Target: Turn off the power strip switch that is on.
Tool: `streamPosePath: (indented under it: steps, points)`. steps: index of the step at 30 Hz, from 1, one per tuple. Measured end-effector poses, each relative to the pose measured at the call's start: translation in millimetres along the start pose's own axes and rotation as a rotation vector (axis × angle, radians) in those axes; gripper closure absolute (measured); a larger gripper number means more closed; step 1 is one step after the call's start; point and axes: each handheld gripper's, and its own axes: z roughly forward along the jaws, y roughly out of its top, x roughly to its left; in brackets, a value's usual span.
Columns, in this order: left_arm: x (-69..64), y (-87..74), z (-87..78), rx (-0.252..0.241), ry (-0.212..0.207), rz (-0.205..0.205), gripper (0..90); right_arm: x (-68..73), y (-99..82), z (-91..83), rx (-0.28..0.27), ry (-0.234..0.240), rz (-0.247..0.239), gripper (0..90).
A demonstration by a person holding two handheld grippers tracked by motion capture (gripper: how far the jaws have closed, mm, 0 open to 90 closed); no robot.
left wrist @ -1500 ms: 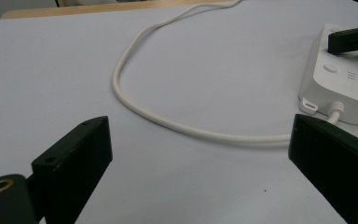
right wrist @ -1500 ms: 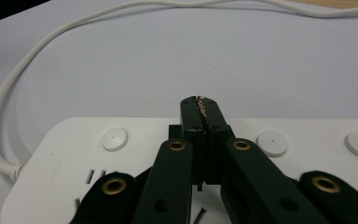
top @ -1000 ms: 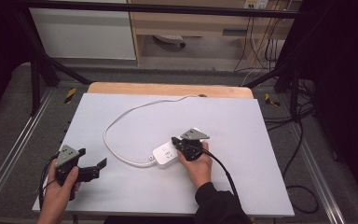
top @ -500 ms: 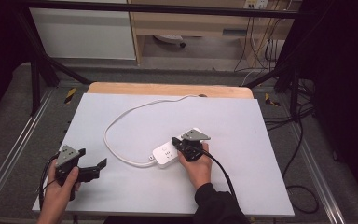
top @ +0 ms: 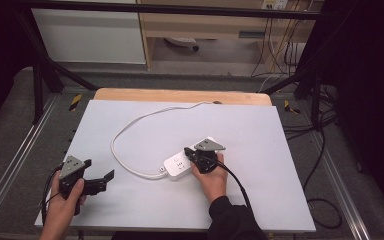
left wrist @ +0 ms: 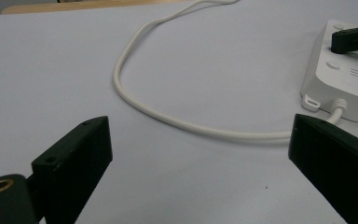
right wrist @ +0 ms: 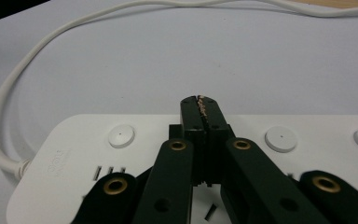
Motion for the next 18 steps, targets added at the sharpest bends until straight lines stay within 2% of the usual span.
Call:
streamPosePath:
  steps: [2,4,6,18]
  points:
    - [0.9,0.0,-0.4,0.0,0.003,-0.003,5.9,-0.4,-0.4,0.3,-0.005,-0.002,0.009,90.0]
    - [1.6,-0.2,-0.5,-0.001,0.004,-0.005,5.9,1.6,0.0,0.6,-0.003,-0.014,-0.009,90.0]
    - [1.7,-0.2,-0.5,0.0,0.005,-0.007,5.9,0.3,-0.2,0.4,-0.003,-0.005,0.0,90.0]
    - [1.9,-0.3,-0.3,0.001,0.005,-0.008,5.9,1.4,-0.6,0.5,-0.008,-0.014,-0.016,90.0]
